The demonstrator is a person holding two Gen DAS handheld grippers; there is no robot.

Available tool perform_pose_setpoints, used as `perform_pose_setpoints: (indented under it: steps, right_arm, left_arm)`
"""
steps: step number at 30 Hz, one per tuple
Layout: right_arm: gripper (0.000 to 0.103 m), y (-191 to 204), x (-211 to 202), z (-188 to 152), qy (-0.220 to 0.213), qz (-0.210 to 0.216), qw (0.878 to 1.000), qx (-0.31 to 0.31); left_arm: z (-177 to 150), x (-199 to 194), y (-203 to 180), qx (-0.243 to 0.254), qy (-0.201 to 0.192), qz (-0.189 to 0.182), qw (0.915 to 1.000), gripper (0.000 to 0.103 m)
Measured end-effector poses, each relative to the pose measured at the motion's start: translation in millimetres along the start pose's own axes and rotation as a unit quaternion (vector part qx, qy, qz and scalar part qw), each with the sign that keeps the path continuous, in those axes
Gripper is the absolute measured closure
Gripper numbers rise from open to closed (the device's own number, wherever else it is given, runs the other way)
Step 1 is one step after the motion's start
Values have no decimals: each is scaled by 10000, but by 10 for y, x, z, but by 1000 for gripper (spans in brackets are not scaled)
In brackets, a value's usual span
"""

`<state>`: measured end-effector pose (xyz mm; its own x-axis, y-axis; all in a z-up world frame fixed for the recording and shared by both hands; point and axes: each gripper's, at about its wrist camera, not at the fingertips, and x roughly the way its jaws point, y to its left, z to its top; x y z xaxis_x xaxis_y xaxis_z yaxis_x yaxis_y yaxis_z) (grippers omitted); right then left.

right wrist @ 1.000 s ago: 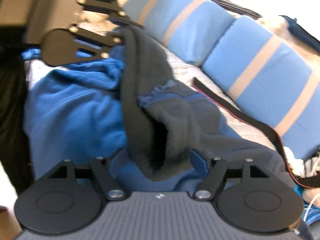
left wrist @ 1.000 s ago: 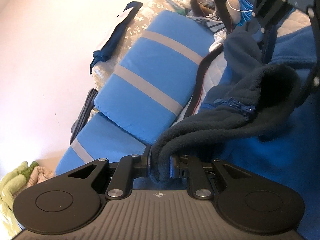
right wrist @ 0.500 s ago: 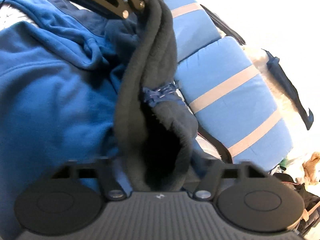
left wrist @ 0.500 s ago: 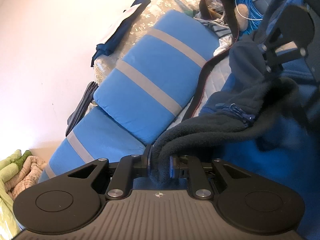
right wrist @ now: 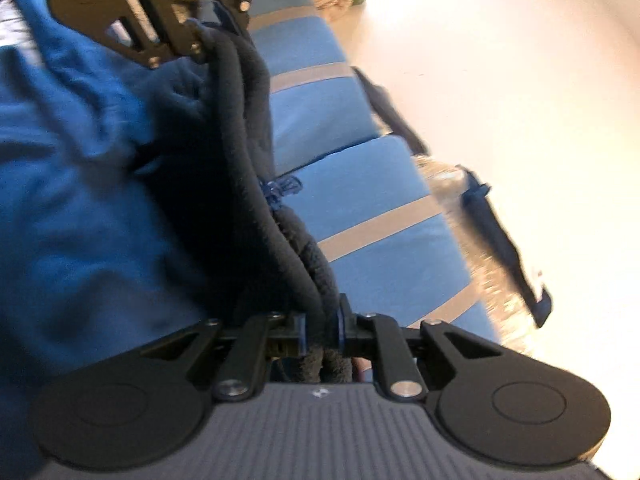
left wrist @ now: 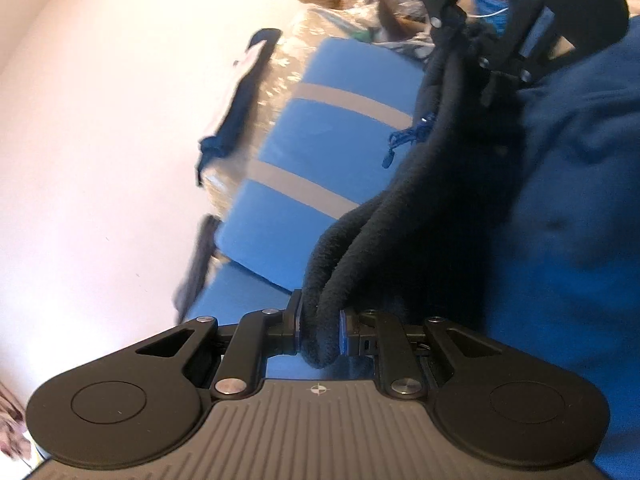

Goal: Fold clothes

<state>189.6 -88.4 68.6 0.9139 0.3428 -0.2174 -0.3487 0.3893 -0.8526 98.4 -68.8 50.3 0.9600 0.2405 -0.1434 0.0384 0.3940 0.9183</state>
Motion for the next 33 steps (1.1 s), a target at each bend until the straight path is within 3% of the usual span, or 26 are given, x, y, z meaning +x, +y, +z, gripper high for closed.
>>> perform_pose_setpoints:
  steps: [6,12,18,26,33]
  right_arm:
    - [89,-583,605,246,-135,-375,9992,-15]
    - [90,-1053,1202,436,-81,-648,9978,107]
    - [90,-1324,1485,555,-89,-924,9953,288]
    - [90,-1685,1861,713,-100,-1290,9902,529]
    - [91,-1901,2113,857,-161,-1685,9828,744]
  left_arm:
    - [224,749,554,-203,62,355,9991,87]
    - [418,1265,787,99,-28,814,9966,88]
    - [649,1586,1134,-178,18,1163,9931,88]
    - [823,1874,1285,-202,49,1426,9896,88]
    - [1025,2137,1513,-461,139,1907,9805,88]
